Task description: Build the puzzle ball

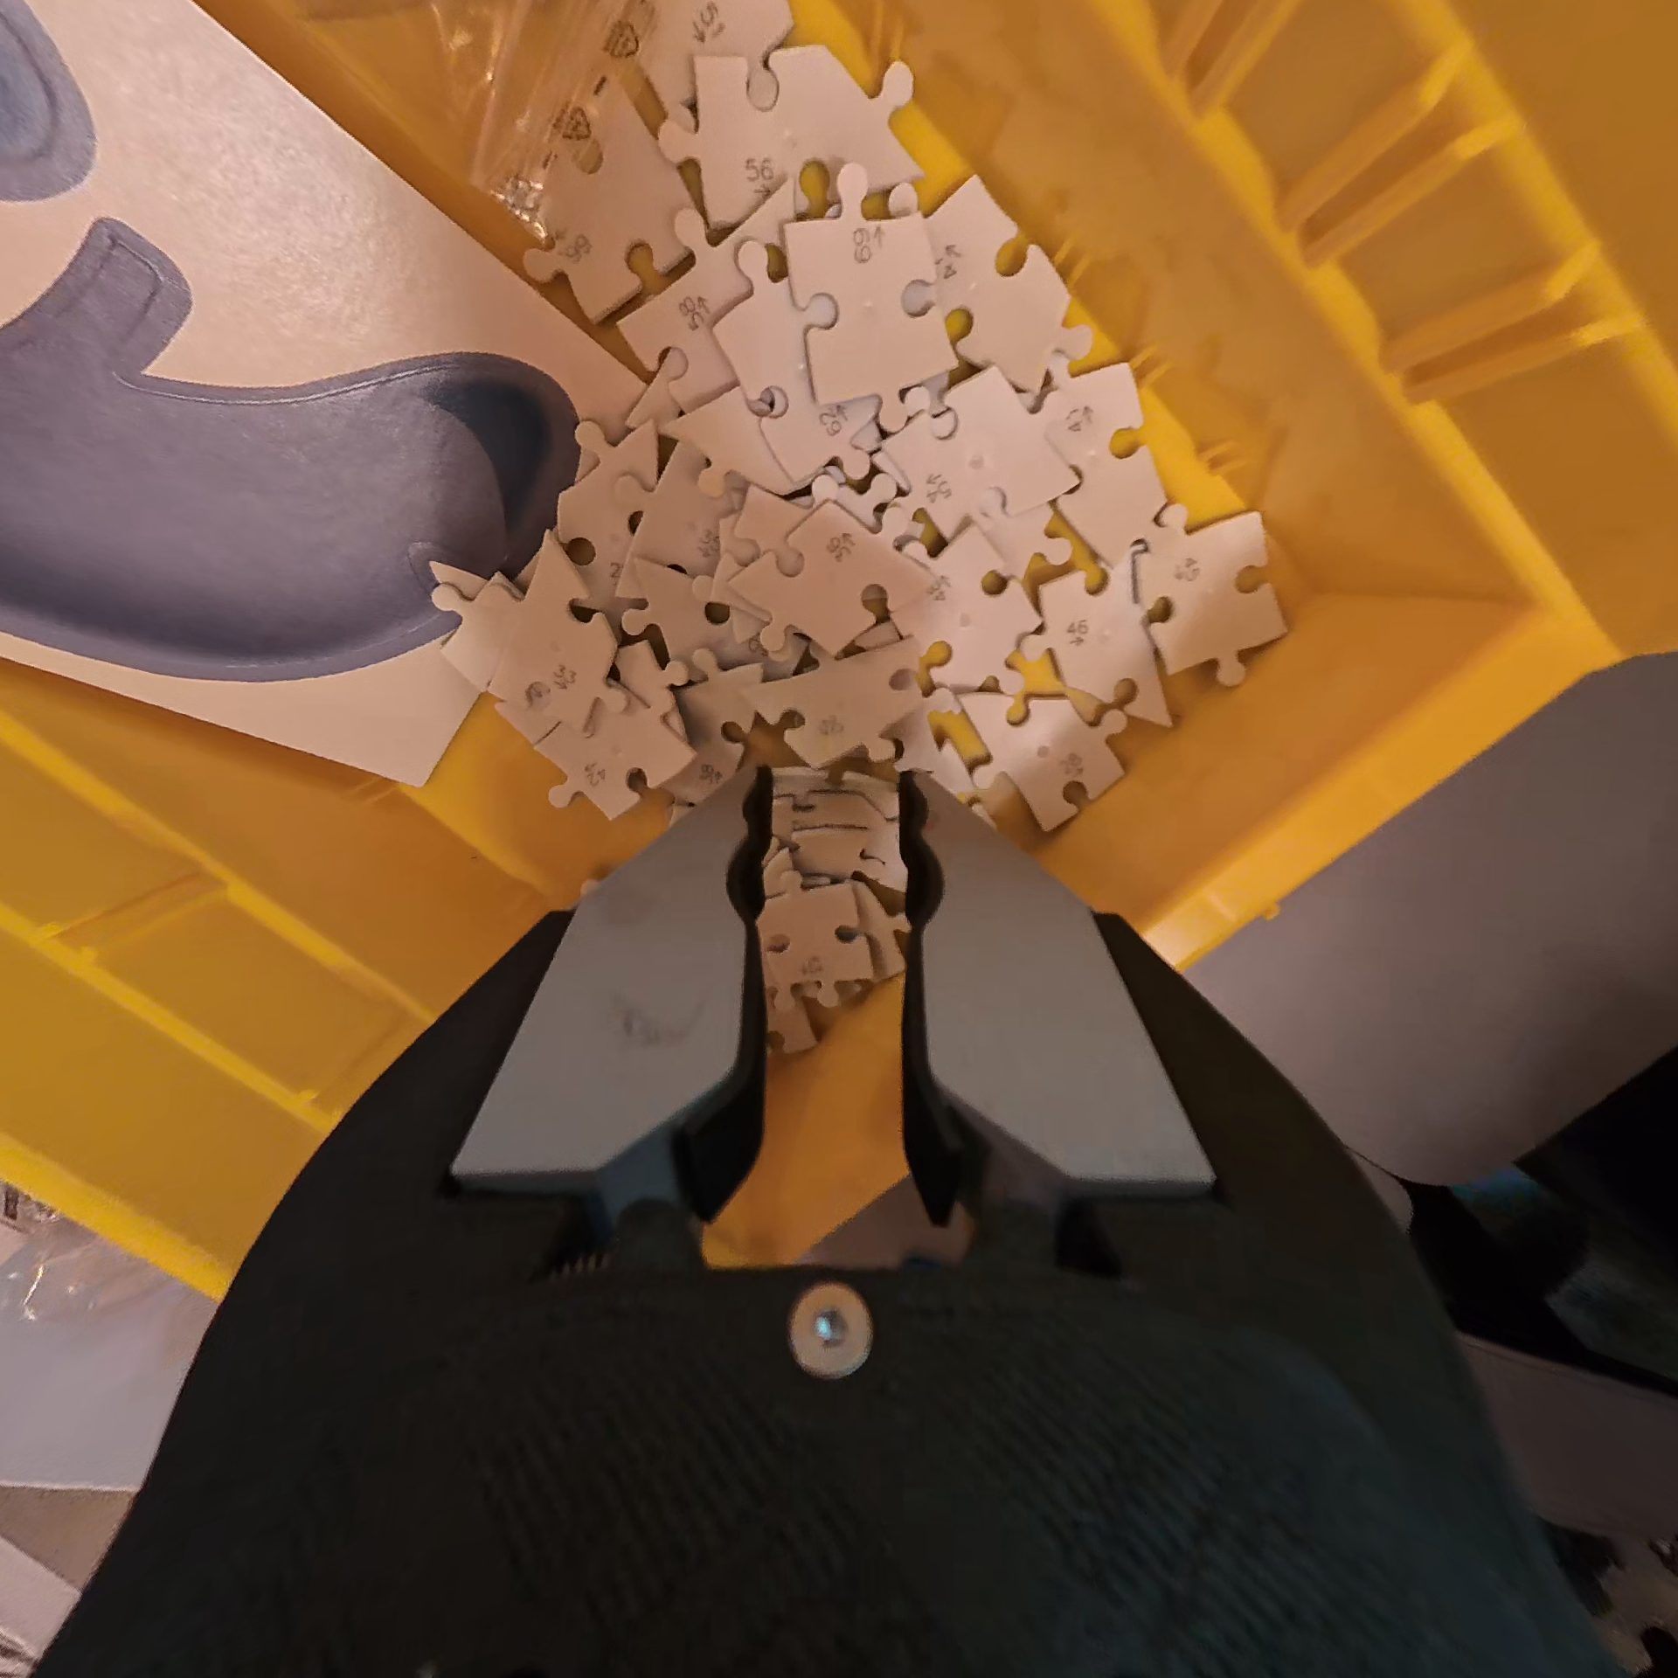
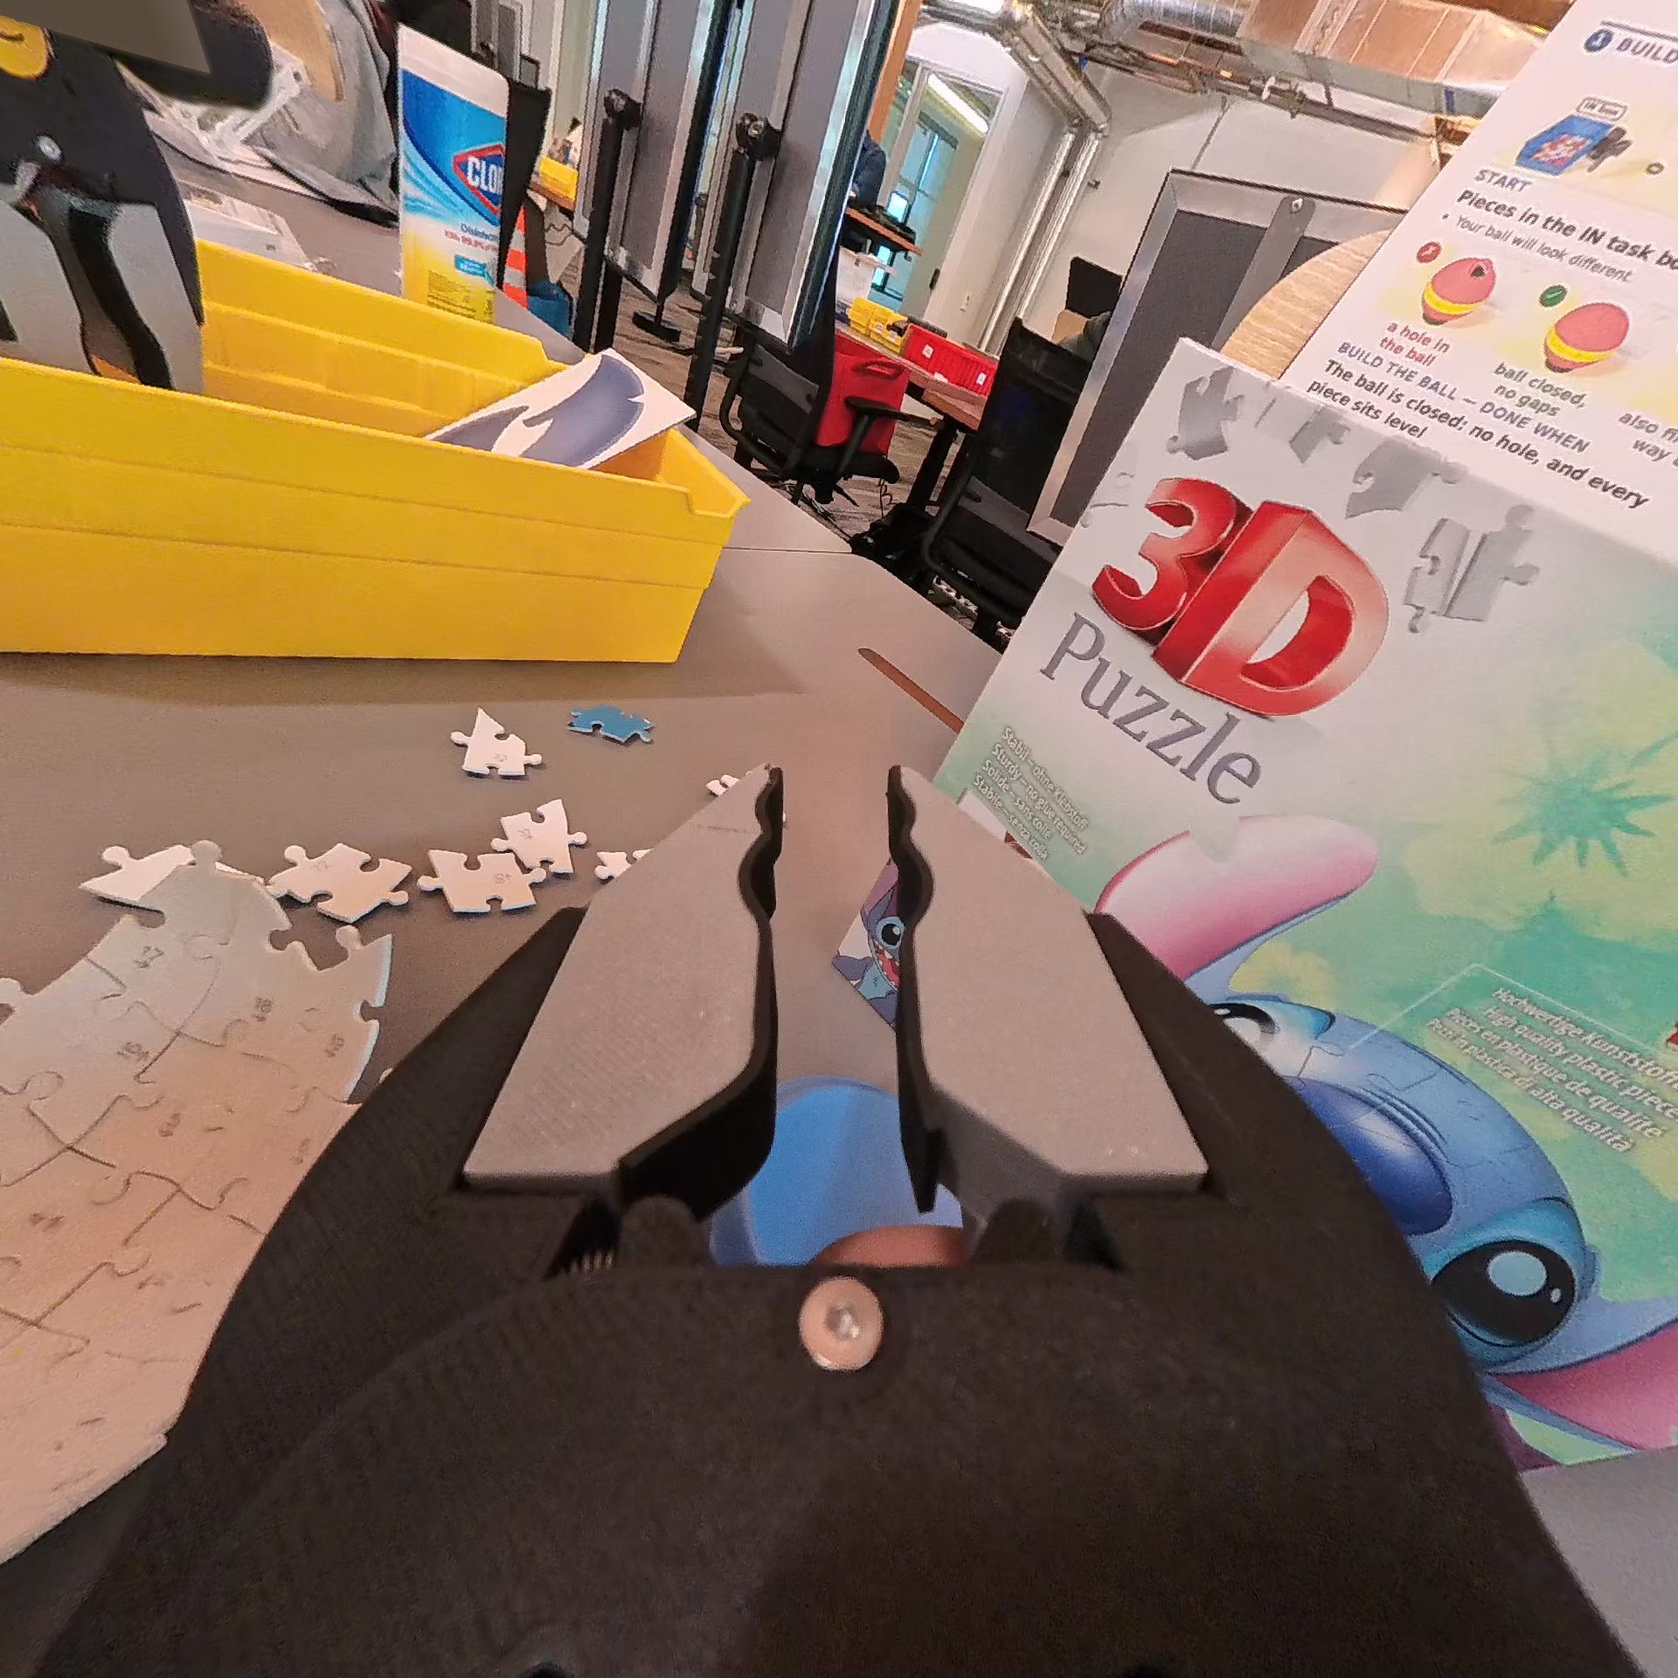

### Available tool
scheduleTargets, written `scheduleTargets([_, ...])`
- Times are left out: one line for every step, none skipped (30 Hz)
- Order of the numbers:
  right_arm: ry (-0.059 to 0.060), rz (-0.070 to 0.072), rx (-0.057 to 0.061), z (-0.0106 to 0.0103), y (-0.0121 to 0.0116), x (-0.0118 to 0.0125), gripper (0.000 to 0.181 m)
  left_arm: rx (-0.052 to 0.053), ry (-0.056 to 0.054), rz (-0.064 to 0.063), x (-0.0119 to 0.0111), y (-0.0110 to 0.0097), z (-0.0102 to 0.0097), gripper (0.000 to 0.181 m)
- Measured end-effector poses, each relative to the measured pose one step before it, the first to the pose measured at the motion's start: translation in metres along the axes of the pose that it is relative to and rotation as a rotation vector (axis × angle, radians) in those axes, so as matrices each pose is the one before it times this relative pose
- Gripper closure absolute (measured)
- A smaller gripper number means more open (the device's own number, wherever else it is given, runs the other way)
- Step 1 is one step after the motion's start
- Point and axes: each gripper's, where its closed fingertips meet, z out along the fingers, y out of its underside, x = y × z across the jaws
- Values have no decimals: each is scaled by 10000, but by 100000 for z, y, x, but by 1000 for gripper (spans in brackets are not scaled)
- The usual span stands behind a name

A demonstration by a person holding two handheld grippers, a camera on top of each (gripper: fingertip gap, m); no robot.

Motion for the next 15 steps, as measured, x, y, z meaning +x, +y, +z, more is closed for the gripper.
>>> scheduleTargets([5,-8,14,-20,-46,-9,162,2,-33,28,49,27,-34,156])
scheduleTargets([8,-8,17,-27,-48,-2,162,-44,-4,21,70,69,22,156])
scheduleTargets([4,-5,12,-22,-53,-9,162,-43,-10,9,-32,26,100,156])
scheduleTargets([9,-5,12,-25,-38,6,162,19,-11,1,-47,-58,94,156])
scheduleTargets([6,-5,14,-29,-44,-7,162,27,27,-7,0,-63,140,156])
scheduleTargets([2,0,5,-17,-28,-3,162,-19,67,-11,42,1,150,156])
scheduleTargets([5,-1,7,-28,-23,-6,162,-24,39,-18,-15,15,166,155])
scheduleTargets([6,-6,13,-25,-40,2,162,6,21,-28,-10,-21,123,151])
scheduleTargets([2,-7,4,-21,-21,-9,162,14,72,-50,32,-72,149,147])
scheduleTargets([3,-9,3,-17,-17,2,162,10,128,-73,146,-55,151,143])
scheduleTargets([3,-6,6,-15,-21,0,162,6,130,-68,111,-34,104,140])
scheduleTargets([2,1,8,-8,-12,-3,162,15,50,-64,-27,-92,120,138])
scheduleTargets([-6,6,1,-4,-6,4,162,4,-20,-51,-133,-87,135,137])
scheduleTargets([-8,4,-8,5,27,-1,162,6,-21,-26,-95,-140,105,136])
scheduleTargets([-1,-2,-3,7,2,-5,162,31,1,-4,57,-184,81,136])
